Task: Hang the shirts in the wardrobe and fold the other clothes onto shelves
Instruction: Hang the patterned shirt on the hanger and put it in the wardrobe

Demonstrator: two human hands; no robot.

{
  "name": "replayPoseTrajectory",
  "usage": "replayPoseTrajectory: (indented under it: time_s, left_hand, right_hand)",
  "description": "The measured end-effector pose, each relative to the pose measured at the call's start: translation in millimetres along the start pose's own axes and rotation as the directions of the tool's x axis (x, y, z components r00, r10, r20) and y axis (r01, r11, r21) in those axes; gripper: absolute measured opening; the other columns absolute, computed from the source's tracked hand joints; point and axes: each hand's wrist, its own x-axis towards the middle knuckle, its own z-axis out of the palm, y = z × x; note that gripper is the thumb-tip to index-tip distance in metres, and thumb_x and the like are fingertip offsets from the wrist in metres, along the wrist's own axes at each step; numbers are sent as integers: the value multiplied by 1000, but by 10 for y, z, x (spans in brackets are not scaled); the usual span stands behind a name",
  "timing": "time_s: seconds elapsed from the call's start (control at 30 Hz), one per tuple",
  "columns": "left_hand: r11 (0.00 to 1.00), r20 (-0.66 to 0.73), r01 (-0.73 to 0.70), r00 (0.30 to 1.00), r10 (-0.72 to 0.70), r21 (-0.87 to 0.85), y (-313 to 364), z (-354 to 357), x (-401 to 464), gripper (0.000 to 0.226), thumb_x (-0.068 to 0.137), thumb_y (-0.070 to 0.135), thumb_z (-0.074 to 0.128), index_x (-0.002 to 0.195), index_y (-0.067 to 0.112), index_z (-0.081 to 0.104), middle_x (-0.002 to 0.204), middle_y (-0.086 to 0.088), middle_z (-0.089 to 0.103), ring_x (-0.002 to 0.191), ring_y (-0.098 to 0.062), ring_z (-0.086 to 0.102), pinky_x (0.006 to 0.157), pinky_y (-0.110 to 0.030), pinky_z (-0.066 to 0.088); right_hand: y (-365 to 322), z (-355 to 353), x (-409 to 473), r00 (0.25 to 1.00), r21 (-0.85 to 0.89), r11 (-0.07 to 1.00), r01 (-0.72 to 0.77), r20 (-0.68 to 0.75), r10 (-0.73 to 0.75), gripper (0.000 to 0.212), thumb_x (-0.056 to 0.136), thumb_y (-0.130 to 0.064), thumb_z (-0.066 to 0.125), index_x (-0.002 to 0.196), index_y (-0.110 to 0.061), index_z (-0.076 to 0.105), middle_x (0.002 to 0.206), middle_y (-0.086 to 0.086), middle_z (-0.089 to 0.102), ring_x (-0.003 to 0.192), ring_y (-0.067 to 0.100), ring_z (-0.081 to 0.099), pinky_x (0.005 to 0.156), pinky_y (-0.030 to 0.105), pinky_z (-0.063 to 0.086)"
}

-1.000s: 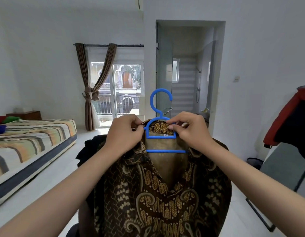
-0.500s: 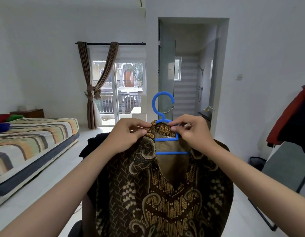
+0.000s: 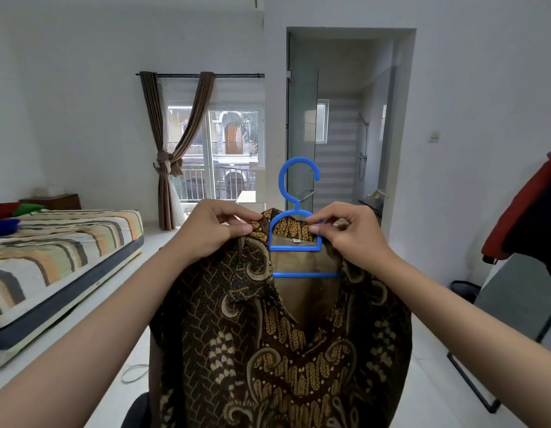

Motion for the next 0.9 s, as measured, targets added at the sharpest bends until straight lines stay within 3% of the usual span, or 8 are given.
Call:
replayPoseTrajectory:
  time_s: [0.2,0.37,0.43,0.5,0.67,0.73,0.8,0.9]
  left_hand:
    - [988,155,-52,987,30,142,17,-22,-11,39,83,-11,58,98,22,73,101,3,72,96,-22,62,81,-14,46]
    - [999,157,1,988,-8,43,34,67,-113,32,80,2,70,99,28,73,95,-3,73,88,-15,65,83,-16,48]
    - [999,117,2,993,-6,34,-1,111,-118,36,78,0,71,94,33,74,79,-17,66,73,-20,58,74,-19,46]
    - [1000,87,-14,996,11,27,-16,150,-120,36,77,-2,71,92,31,74,68,-17,54,65,-20,48,70,-25,41]
    - [998,17,-43,999,42,45,-6,193,-140,39,76,-2,73,88,35,75,76,-30,60,66,-20,49,70,-27,42]
    - [998,6,-48,999,48,36,2,220,-153,40,75,-2,73,87,36,75,74,-17,66,67,-15,52,72,-25,43]
    - [997,13,-52,999,51,48,26,249,-174,38,76,-4,72,88,33,73,68,14,68,66,-2,55,72,-14,44]
    - [996,20,-57,998,56,62,53,231,-197,36,77,-3,71,89,31,71,66,27,65,64,4,54,69,-8,42]
  right_hand:
    - [3,-17,-11,1000,-10,1000,0,2,0,17,78,-10,75,87,-24,75,83,-10,71,76,5,62,68,12,47]
    - [34,-87,-3,998,80,996,-44,39,41,18,77,-7,76,85,-24,75,83,-4,72,79,14,65,72,19,51]
    - [29,-100,3,997,82,996,-39,75,33,19,77,-7,75,87,-23,76,84,-6,72,79,12,64,73,18,50]
    - [0,-108,13,993,73,996,-40,113,31,19,78,-7,74,90,-22,75,85,-9,71,77,6,62,71,16,49]
    - [-79,-114,78,988,-20,1000,17,156,-13,26,79,-11,75,100,-27,73,89,-16,68,75,3,57,68,14,45]
    - [-128,-75,108,986,-41,997,68,157,-60,29,79,-11,75,103,-27,72,94,-13,69,82,9,61,72,17,48]
    - [-183,-22,134,981,-65,990,126,156,-115,27,80,-11,74,104,-24,73,93,-8,70,85,12,62,74,17,49]
    - [-222,8,175,975,-89,983,161,170,-144,26,80,-11,74,103,-20,74,91,-3,70,83,15,63,73,17,48]
